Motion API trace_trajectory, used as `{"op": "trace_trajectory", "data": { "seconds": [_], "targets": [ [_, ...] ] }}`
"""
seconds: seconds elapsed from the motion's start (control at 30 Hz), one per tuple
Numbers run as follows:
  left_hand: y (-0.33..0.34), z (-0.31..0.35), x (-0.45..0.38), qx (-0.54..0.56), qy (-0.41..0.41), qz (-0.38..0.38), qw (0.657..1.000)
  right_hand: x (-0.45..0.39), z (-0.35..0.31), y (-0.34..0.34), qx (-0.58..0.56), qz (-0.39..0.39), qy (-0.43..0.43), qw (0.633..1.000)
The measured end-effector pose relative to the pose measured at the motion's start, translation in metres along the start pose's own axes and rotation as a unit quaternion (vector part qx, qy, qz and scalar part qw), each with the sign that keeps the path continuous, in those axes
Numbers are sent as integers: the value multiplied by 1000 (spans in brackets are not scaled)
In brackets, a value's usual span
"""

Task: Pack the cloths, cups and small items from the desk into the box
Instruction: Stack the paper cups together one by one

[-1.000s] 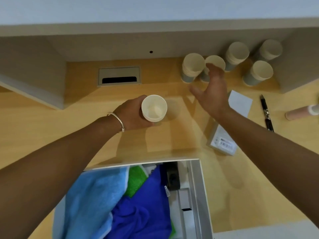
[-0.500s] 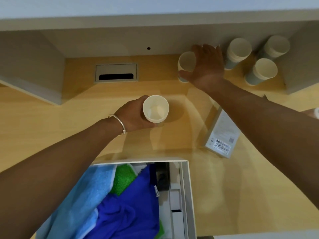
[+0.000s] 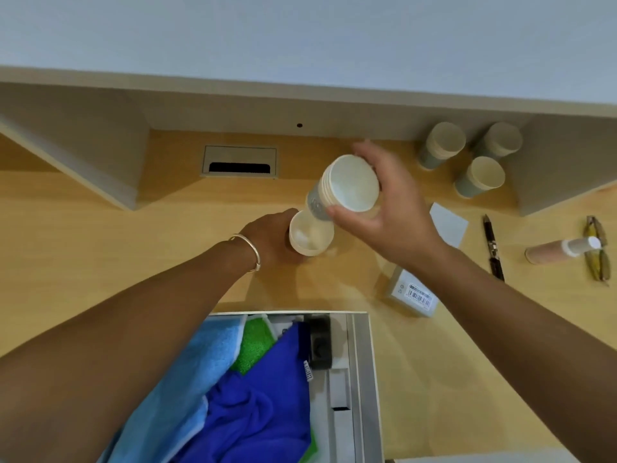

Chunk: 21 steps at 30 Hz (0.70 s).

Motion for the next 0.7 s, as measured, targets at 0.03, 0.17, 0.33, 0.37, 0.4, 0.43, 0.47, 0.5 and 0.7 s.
{"op": "trace_trajectory", "data": {
  "seconds": [0.03,0.17,0.33,0.37,0.4,0.43,0.47,0.5,0.7],
  "targets": [
    [0,1,0,4,5,-6,1000,5,-5,4,-2,-14,-3,1000],
    [1,4,1,2,19,-19,1000,14,-9,26,27,-65,-1,998],
    [0,3,6,-7,6,-15,1000,20,3,50,74,-100,-4,992],
    [0,2,7,-5,6,-11,1000,21,6,54,82,-102,-6,991],
    [1,0,7,-1,5,-8,1000,22,9,57,86,-103,-8,991],
    [1,-1,7,0,5,-6,1000,23,12,61,88,-104,-9,991],
    [1,-2,7,0,8,-5,1000,24,15,63,90,-105,-11,990],
    [2,-2,7,1,12,-5,1000,25,18,66,94,-105,-14,990],
    [4,-3,7,0,15,3,1000,22,28,74,90,-106,-12,990]
  ]
}}
Point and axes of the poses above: each hand's wrist, its own x-axis away from the middle knuckle, its own y-axis out of the palm, z = x × y, the point moved 7 cm from there along -x, towards the middle knuckle, and after that the axes turned 1 degree about -x, right-handed, at the moved point
